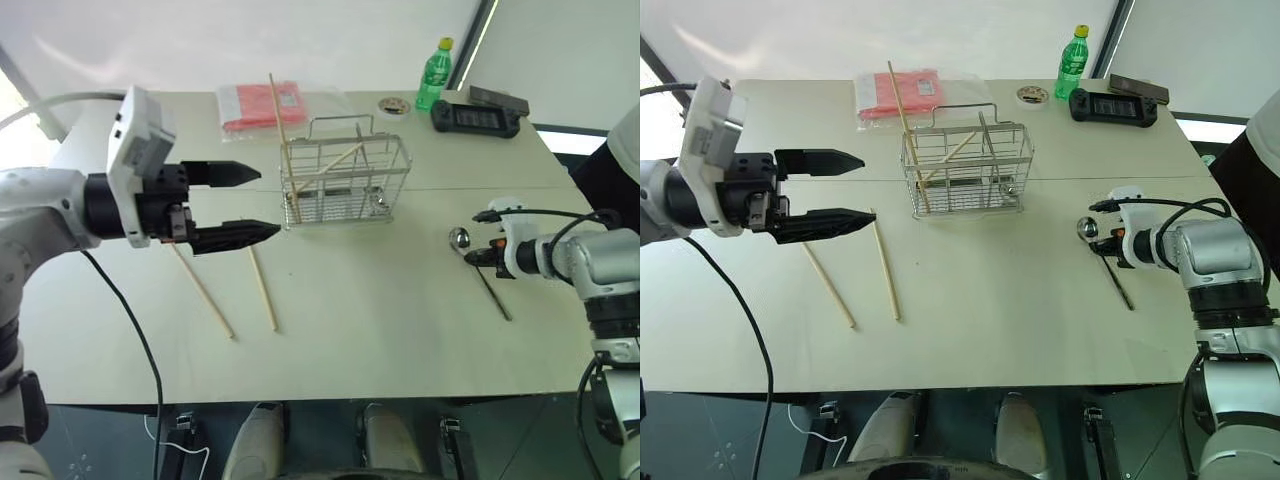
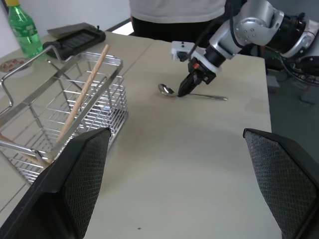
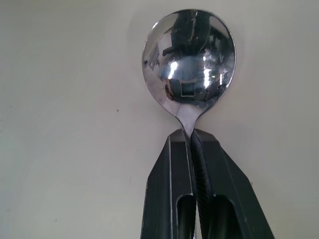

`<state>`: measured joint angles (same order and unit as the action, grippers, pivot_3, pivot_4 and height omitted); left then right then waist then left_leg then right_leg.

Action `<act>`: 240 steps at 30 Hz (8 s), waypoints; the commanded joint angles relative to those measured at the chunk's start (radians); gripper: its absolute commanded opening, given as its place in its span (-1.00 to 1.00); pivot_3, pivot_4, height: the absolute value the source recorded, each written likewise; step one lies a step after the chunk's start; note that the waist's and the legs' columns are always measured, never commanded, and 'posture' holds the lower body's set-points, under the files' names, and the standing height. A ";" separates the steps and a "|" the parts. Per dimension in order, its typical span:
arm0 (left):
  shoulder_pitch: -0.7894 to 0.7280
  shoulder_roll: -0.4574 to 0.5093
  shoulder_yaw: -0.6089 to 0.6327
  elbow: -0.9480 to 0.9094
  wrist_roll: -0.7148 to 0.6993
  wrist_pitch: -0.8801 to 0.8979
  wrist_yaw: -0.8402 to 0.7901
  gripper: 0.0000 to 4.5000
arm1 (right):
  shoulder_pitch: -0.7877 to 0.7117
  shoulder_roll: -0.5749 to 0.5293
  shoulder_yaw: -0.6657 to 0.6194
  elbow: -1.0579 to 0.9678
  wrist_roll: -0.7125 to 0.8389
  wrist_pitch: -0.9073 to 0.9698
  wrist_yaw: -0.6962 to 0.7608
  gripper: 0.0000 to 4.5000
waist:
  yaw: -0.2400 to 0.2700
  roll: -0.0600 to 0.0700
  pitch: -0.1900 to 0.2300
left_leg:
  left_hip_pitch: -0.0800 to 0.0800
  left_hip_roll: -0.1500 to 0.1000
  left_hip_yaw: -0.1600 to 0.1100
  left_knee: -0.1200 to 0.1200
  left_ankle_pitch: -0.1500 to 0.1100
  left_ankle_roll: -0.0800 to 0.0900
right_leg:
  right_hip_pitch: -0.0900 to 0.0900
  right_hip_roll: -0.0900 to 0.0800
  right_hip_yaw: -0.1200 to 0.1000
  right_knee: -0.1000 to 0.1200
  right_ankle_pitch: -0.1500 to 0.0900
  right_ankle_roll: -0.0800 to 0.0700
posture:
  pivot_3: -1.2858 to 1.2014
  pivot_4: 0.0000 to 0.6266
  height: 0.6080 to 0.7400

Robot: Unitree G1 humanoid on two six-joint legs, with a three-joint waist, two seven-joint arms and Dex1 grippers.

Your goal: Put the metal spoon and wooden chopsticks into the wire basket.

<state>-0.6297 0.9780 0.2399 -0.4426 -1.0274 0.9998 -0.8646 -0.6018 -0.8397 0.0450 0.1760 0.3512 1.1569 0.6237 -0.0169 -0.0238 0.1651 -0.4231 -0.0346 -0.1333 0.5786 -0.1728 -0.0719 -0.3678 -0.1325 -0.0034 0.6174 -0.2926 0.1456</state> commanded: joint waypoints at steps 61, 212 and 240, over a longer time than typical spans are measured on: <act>-0.074 0.009 0.077 0.120 0.060 0.010 0.077 1.00 | -0.320 0.317 -0.264 -0.161 0.188 -0.467 -0.069 0.98 | -0.027 0.004 0.003 | 0.004 0.000 0.000 -0.003 0.002 -0.002 | -0.004 0.001 0.002 0.012 0.002 0.005 | 0.03 -0.52 0.70; -0.692 -0.784 0.352 0.799 0.777 0.615 1.231 0.56 | 0.256 0.042 -0.350 -0.709 0.761 -0.270 -0.173 1.00 | 0.005 -0.012 0.008 | 0.004 -0.001 0.000 0.000 0.001 -0.002 | 0.004 -0.001 0.000 0.001 0.006 0.014 | 0.03 -0.52 0.70; -0.536 -0.904 0.307 0.954 0.813 0.615 1.247 -0.46 | 0.304 0.035 -0.401 -0.759 0.816 -0.268 -0.245 1.00 | 0.013 -0.011 0.007 | 0.004 -0.002 0.000 0.001 0.001 -0.003 | 0.005 -0.001 0.000 0.001 0.006 0.014 | 0.03 -0.52 0.70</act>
<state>-1.1533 0.0945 0.5320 0.5018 -0.2171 1.6044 0.3825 -0.2938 -0.8008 -0.3237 -0.5593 1.1533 0.9087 0.3794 -0.0038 -0.0346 0.1720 -0.4196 -0.0362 -0.1329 0.5800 -0.1714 -0.0744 -0.3630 -0.1340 -0.0033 0.6185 -0.2864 0.1594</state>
